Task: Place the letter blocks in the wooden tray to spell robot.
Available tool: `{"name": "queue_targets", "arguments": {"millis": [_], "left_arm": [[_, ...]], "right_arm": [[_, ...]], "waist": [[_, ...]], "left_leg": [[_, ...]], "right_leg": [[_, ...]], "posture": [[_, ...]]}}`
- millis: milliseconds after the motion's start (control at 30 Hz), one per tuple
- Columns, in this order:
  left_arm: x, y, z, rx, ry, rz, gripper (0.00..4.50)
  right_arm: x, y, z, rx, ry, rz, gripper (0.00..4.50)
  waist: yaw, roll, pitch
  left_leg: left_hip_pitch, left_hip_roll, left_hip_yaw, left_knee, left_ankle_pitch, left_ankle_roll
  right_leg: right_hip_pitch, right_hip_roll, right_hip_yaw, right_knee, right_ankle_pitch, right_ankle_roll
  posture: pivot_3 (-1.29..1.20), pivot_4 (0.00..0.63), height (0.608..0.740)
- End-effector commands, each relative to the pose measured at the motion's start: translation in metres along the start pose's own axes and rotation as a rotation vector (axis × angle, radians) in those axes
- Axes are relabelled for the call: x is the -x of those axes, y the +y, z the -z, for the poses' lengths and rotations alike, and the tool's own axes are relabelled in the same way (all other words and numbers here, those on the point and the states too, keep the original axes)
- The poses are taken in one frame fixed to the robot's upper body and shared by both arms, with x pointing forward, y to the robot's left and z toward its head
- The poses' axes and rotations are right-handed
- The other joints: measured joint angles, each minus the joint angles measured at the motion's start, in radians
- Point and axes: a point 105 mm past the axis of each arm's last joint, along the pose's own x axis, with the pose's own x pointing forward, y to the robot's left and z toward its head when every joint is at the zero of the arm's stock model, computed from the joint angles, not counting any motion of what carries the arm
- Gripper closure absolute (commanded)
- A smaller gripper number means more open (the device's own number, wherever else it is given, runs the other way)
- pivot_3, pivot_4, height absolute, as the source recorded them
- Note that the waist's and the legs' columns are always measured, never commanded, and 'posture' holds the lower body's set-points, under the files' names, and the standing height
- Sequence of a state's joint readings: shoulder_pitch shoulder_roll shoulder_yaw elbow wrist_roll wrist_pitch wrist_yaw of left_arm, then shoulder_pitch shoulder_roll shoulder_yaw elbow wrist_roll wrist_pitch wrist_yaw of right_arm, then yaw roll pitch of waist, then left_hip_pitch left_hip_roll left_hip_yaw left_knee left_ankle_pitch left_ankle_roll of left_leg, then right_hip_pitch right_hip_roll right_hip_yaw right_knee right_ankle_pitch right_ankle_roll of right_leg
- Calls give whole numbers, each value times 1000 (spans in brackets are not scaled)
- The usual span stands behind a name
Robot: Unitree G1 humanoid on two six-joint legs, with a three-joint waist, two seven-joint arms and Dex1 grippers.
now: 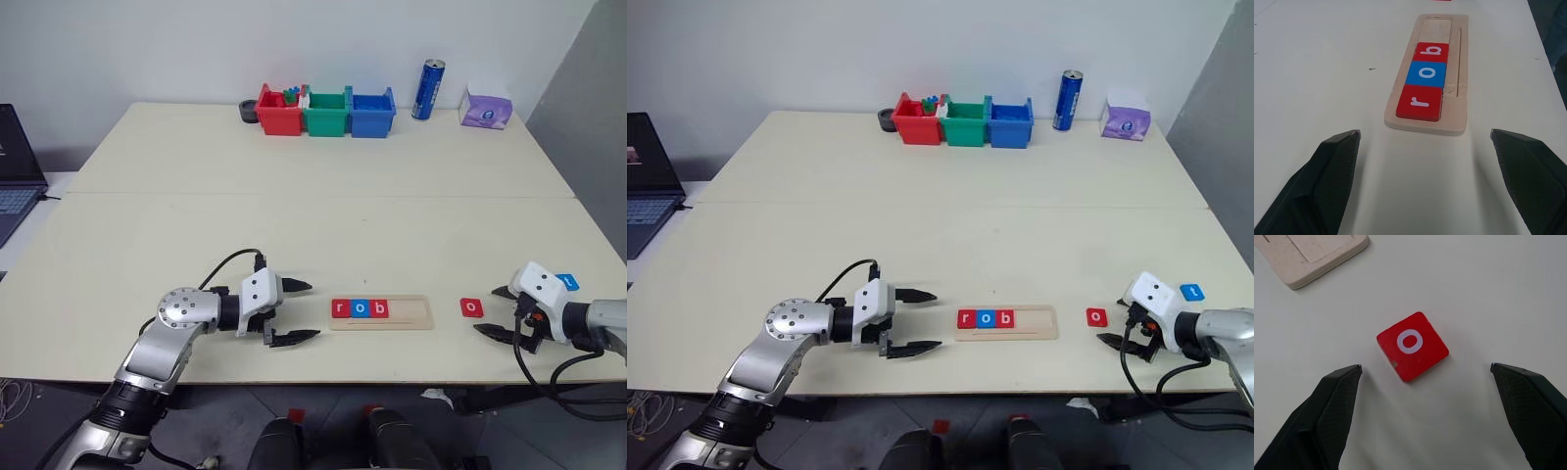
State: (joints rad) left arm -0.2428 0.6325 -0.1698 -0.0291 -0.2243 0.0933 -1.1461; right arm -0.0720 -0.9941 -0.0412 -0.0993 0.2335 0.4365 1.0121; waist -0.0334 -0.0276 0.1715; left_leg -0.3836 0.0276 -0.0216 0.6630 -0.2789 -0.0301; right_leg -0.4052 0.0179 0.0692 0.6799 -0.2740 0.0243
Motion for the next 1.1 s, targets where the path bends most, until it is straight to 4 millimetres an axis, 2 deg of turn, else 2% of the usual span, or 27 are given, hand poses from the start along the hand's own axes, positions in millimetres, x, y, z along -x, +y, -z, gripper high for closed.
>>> {"name": "queue_targets", "arguments": {"millis": [33,267,300,367,600,667,800,933,1033,1100], "left_arm": [[2,2,-4,-30,-11,-9,0],[1,2,-1,-32,-14,-11,0],[1,2,-1,-32,-16,-12,0],[0,2,-2,-33,-18,-14,0],[2,1,-5,-33,-14,-20,0],[4,1,-5,-31,-8,-25,0],[8,2,-4,-29,3,-32,0],[8,2,-3,-30,6,-32,0],[7,2,-5,-33,3,-28,0],[6,2,-6,-33,2,-28,0]], "right_arm": [[-1,-4,-8,62,-4,-50,18],[-10,-9,-6,74,39,-128,18],[-11,-8,-5,77,50,-138,183],[-11,-8,-4,65,58,-154,598],[-11,-4,-12,59,22,-182,3061],[-9,0,-21,86,-3,-194,3055],[-9,22,-51,202,-59,-260,3055],[-14,35,-65,273,-71,-287,3055],[-30,49,-82,352,-84,-319,3055],[-39,52,-87,372,-84,-334,3055]], "waist": [[0,0,0],[2,0,0],[2,0,0],[2,0,0],[2,0,0],[2,0,0],[1,2,1],[2,2,1],[0,2,2],[0,2,2]], "left_leg": [[0,0,0,0,0,0],[0,0,-1,0,0,0],[0,0,-1,0,0,0],[0,0,-1,0,0,0],[0,0,-2,1,0,0],[0,0,-2,1,0,0],[0,1,-3,0,0,0],[0,1,-3,1,0,0],[0,1,-3,1,0,0],[0,1,-3,1,0,0]], "right_leg": [[0,0,0,0,0,0],[0,-1,0,0,1,-1],[0,-1,0,0,1,-1],[0,-1,0,0,1,-1],[0,-1,0,0,1,-2],[0,-1,0,0,1,-2],[0,-1,0,1,1,-1],[0,-1,0,1,1,-1],[0,-1,0,1,1,-1],[0,-1,0,1,1,-1]], "posture": [[0,150,740],[0,150,740],[0,150,740],[0,150,740],[0,150,740],[0,150,740],[0,150,740],[0,150,740],[0,150,740],[0,150,740]]}}
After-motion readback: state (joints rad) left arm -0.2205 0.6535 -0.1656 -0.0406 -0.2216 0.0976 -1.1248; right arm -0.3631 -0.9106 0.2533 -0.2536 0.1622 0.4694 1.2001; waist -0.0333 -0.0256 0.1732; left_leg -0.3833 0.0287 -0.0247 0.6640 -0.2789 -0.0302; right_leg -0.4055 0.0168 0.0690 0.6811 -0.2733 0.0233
